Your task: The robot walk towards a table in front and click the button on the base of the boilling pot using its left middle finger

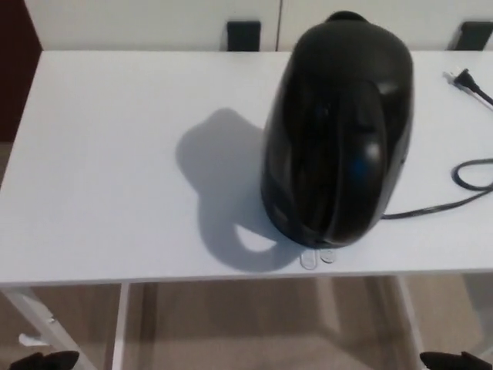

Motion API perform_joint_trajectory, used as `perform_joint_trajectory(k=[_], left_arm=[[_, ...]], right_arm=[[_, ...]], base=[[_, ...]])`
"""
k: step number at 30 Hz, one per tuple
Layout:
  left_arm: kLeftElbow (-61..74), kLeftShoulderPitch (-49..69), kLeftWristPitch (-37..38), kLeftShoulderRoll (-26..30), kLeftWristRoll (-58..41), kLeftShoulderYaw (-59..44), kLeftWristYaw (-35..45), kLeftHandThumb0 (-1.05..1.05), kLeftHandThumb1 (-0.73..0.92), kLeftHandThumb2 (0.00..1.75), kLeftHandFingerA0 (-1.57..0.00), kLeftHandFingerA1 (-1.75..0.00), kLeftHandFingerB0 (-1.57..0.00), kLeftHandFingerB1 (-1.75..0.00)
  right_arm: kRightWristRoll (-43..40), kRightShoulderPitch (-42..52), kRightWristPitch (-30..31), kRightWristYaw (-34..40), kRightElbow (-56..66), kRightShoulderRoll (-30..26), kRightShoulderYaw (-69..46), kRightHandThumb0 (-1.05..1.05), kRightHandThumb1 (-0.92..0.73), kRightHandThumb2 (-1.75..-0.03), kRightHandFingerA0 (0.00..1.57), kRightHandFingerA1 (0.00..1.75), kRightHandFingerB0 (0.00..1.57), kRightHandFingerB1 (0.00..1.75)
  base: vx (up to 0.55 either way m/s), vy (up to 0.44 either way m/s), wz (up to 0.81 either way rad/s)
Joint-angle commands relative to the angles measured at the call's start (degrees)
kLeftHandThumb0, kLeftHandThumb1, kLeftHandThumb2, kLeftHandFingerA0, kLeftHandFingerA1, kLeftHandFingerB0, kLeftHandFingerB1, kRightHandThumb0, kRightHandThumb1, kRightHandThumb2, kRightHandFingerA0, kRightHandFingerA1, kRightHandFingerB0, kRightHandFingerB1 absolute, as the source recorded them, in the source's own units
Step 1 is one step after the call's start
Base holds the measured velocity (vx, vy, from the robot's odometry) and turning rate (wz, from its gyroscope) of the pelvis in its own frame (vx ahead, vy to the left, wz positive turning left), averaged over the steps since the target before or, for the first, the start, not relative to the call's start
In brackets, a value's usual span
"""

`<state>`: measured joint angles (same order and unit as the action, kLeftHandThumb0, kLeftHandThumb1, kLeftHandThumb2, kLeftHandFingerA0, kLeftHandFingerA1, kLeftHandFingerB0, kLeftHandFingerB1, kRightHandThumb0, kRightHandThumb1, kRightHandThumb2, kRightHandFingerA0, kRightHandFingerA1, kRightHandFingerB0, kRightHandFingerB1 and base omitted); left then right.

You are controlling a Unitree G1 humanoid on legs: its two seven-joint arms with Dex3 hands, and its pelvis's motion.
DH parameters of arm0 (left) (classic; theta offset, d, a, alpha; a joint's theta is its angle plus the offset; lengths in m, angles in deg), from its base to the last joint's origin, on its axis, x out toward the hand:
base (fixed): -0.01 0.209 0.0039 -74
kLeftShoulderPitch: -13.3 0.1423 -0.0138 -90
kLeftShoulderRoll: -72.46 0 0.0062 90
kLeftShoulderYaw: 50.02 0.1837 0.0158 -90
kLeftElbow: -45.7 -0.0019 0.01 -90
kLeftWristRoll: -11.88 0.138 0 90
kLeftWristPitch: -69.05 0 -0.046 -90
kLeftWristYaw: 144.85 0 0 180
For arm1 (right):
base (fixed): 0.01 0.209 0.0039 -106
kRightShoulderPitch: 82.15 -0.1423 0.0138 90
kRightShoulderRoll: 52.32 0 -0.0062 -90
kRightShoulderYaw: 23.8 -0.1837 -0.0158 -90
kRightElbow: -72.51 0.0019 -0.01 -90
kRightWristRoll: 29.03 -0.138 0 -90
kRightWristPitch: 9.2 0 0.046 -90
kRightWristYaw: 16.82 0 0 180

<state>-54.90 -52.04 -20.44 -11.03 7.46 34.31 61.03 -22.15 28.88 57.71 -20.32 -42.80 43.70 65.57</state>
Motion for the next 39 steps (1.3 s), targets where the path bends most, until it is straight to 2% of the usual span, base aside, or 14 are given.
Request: perform_joint_trajectory(k=[1,8,9,14,15,27,39], left_arm=[[-0.1,0.0,0.7,1.0,0.8,0.3,0.4,-0.20,0.55,0.58,-0.26,-0.41,-0.27,-0.33],[-0.5,-0.6,1.1,1.3,1.6,1.0,0.0,-0.20,0.55,0.58,-0.28,-0.42,-0.28,-0.34],[-0.7,-0.6,1.6,1.4,2.0,1.3,-0.1,-0.13,0.38,0.85,-0.20,-0.54,-0.16,-0.50],[-0.7,-0.5,1.7,1.4,2.1,1.5,-0.3,-0.13,0.38,0.85,-0.21,-0.54,-0.16,-0.49],[-0.1,0.0,2.2,1.9,2.9,2.2,0.1,-0.24,0.52,0.58,-0.29,-0.41,-0.26,-0.34],[5.9,2.8,2.4,3.1,4.2,6.6,1.3,-0.28,0.51,0.61,-0.30,-0.41,-0.26,-0.35],[6.3,3.2,5.2,3.8,5.4,8.7,2.5,-0.35,0.49,0.63,-0.30,-0.42,-0.23,-0.36]], right_arm=[[0.1,0.5,0.2,0.6,0.3,-0.7,-0.5,-0.06,-0.47,-0.53,0.68,0.55,0.52,0.48],[0.0,0.1,0.7,0.5,0.5,-0.7,-0.5,-0.05,-0.47,-0.53,0.67,0.54,0.53,0.47],[0.3,0.1,0.8,0.7,0.7,-0.8,-0.5,-0.06,-0.47,-0.53,0.67,0.54,0.53,0.48],[0.5,0.0,0.4,1.0,0.5,-0.9,-0.4,-0.07,-0.47,-0.52,0.68,0.54,0.54,0.48],[0.2,0.0,0.5,0.5,0.4,-1.0,-0.3,-0.08,-0.48,-0.53,0.67,0.54,0.54,0.48],[0.3,-0.6,0.5,0.2,0.4,-1.5,-0.2,-0.09,-0.49,-0.54,0.66,0.55,0.54,0.49],[0.1,-2.5,1.7,-0.3,0.4,-1.3,0.0,-0.06,-0.49,-0.54,0.67,0.56,0.55,0.49]], base=[[0.00,0.000,0.00],[0.01,-0.081,-0.03],[0.08,-0.084,0.06],[0.01,-0.034,-0.03],[0.00,0.000,0.00],[-0.01,0.182,-0.04],[-0.01,-0.073,0.04]])
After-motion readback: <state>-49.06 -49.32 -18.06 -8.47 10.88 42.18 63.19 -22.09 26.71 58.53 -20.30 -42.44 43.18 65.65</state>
